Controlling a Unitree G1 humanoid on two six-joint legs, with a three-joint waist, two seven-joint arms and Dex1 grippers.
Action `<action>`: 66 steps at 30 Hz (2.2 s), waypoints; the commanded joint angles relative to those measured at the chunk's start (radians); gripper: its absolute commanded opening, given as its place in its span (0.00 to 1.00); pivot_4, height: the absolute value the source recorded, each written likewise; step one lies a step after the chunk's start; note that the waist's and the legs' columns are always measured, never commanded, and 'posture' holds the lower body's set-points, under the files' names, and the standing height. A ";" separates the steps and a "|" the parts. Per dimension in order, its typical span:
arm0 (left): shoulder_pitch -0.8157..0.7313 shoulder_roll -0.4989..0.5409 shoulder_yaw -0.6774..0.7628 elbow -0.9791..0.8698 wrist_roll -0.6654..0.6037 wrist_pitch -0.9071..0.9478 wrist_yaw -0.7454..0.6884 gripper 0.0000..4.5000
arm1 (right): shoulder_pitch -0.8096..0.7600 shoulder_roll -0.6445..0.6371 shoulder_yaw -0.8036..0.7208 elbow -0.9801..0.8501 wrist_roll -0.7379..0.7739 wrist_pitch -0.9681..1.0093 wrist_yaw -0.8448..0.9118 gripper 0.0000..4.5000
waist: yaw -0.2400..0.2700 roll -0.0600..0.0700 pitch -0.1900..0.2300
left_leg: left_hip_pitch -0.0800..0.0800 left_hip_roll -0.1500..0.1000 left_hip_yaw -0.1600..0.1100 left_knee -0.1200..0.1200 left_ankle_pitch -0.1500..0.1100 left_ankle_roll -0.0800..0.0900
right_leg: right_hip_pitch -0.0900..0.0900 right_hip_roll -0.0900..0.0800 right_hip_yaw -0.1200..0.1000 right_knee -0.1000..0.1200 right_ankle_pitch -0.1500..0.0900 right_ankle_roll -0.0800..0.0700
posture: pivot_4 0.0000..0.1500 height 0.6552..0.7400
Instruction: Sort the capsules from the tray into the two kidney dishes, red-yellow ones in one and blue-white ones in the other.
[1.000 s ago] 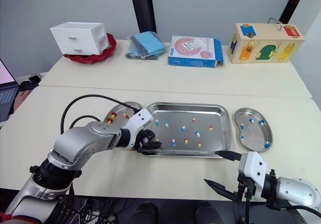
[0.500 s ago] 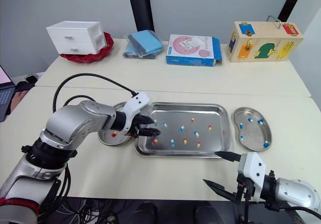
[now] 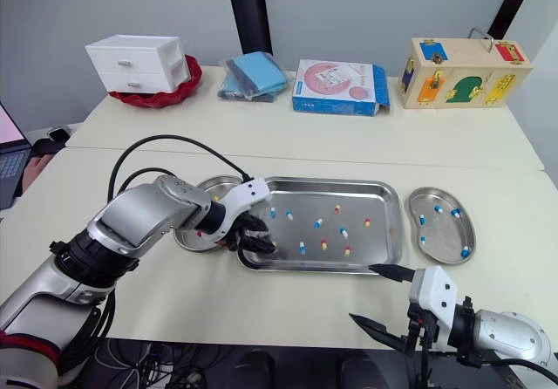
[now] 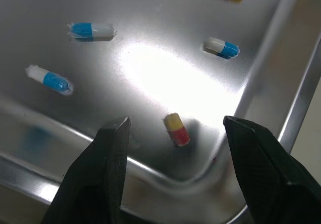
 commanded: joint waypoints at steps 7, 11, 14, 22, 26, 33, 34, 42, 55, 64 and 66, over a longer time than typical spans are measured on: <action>-0.006 -0.014 -0.038 0.020 0.063 -0.039 -0.037 0.67 | -0.003 0.016 0.004 -0.041 0.014 -0.005 -0.024 1.00 | 0.000 0.000 0.000 | 0.000 0.000 0.000 0.000 0.000 0.000 | 0.000 0.000 0.000 0.000 0.000 0.000 | 1.00 1.00; 0.005 -0.011 -0.048 0.010 0.073 -0.038 -0.058 0.49 | -0.001 0.014 0.003 -0.046 0.018 -0.001 -0.031 1.00 | 0.000 0.000 0.000 | 0.000 0.000 0.000 0.000 0.000 0.000 | 0.000 0.000 0.000 0.000 0.000 0.000 | 1.00 1.00; 0.014 0.003 -0.061 -0.003 0.083 -0.044 -0.078 0.28 | -0.004 0.014 0.002 -0.047 0.022 0.004 -0.037 1.00 | 0.000 0.000 0.000 | 0.000 0.000 0.000 0.000 0.000 0.000 | 0.000 0.000 0.000 0.000 0.000 0.000 | 1.00 1.00; 0.044 0.024 -0.065 -0.032 0.104 -0.066 -0.104 0.01 | -0.018 0.016 0.001 -0.044 0.025 0.012 -0.054 1.00 | 0.000 0.000 0.000 | 0.001 0.000 0.000 0.000 0.000 0.000 | 0.000 0.000 0.000 0.000 0.000 0.000 | 1.00 1.00; 0.027 0.005 -0.031 -0.023 0.105 -0.078 -0.097 0.01 | -0.027 0.014 0.000 -0.039 0.027 0.014 -0.055 1.00 | 0.000 0.000 0.000 | 0.001 0.000 0.000 0.000 0.000 0.000 | 0.001 0.000 0.000 0.000 0.000 0.000 | 1.00 1.00; -0.029 0.016 0.058 -0.038 0.078 -0.061 -0.105 0.01 | -0.034 0.001 -0.013 -0.030 0.028 0.012 -0.039 1.00 | 0.000 0.000 0.000 | 0.000 0.000 0.000 0.000 0.000 0.000 | 0.000 0.000 0.000 0.000 0.000 0.000 | 1.00 1.00; -0.034 0.026 0.077 -0.049 0.070 -0.051 -0.106 0.01 | -0.035 -0.003 -0.016 -0.027 0.027 0.009 -0.033 1.00 | 0.000 0.000 0.000 | 0.000 0.000 0.000 0.000 0.000 0.000 | 0.000 0.000 0.000 0.000 0.000 0.000 | 1.00 1.00; 0.011 0.162 0.272 -0.139 -0.015 0.070 -0.095 0.01 | -0.068 -0.040 -0.009 0.014 -0.014 -0.065 0.050 1.00 | -0.009 0.001 0.001 | 0.000 0.000 0.000 0.000 0.000 0.000 | 0.000 0.000 0.000 0.000 0.000 0.000 | 1.00 1.00; 0.318 0.322 0.575 -0.156 -0.047 0.063 0.023 0.01 | -0.237 -0.024 0.086 0.083 -0.005 -0.105 0.119 1.00 | -0.002 0.001 0.001 | 0.000 0.001 0.000 0.000 0.000 0.000 | -0.001 0.000 -0.001 0.001 0.000 0.000 | 1.00 1.00; 0.359 0.220 0.638 -0.162 -0.078 0.054 0.121 0.01 | -0.277 -0.010 0.114 0.111 -0.005 -0.103 0.117 1.00 | 0.000 0.001 0.001 | -0.001 0.001 -0.001 0.001 0.000 0.000 | -0.001 0.000 -0.001 0.001 0.000 0.000 | 1.00 1.00; 0.347 0.210 0.629 -0.147 -0.074 0.045 0.135 0.01 | -0.278 -0.006 0.116 0.109 -0.004 -0.101 0.113 1.00 | -0.001 0.001 0.001 | -0.001 0.001 -0.001 0.001 0.000 0.000 | -0.001 0.000 -0.001 0.001 0.000 0.000 | 1.00 1.00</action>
